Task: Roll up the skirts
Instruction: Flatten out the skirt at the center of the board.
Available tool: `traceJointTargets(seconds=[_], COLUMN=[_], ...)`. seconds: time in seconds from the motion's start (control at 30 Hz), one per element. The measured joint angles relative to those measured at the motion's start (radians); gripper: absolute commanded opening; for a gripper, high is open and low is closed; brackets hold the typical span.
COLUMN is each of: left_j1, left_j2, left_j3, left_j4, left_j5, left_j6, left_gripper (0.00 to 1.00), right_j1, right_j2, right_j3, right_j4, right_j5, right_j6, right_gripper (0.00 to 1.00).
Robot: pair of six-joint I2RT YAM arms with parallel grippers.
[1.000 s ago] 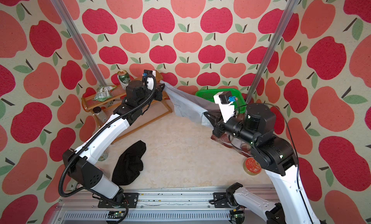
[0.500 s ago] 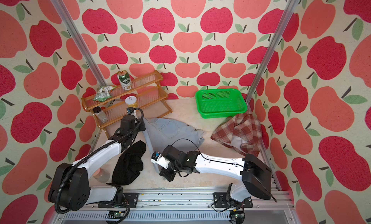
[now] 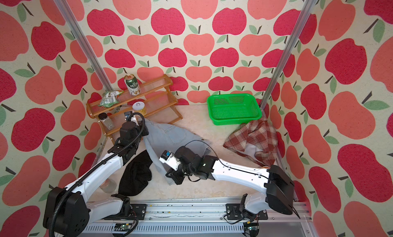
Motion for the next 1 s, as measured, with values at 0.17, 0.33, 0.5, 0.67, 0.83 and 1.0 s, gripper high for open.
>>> traceJointTargets(seconds=[0.17,0.33,0.5,0.67,0.83,1.0], left_j1=[-0.143,-0.256,-0.331,-0.413,-0.412,-0.328], left_j2=[0.199,0.467,0.817,1.174,1.155,0.786], left_j3=[0.357,0.808,1.318,1.9,1.884,1.135], left_j4=[-0.066,-0.105,-0.213,-0.369,-0.421,-0.184], left_j5=[0.015,0.092,0.177,0.26,0.348,0.357], left_j6=[0.111,0.162,0.209,0.243,0.186,0.133], left_gripper=[0.0,0.0,0.0,0.0,0.0,0.22], right_j1=[-0.36,-0.574,-0.713,-0.726,-0.731,-0.602], right_j2=[-0.386,-0.499,-0.51,-0.509,-0.509,-0.533], right_j3=[0.072,0.246,0.394,0.559,0.55,0.234], right_j4=[-0.168,-0.344,-0.507,-0.574,-0.536,-0.3], right_j5=[0.102,0.201,0.264,0.166,-0.086,-0.28], right_j6=[-0.006,-0.008,-0.015,-0.051,-0.048,0.025], right_gripper=[0.0,0.0,0.0,0.0,0.0,0.0])
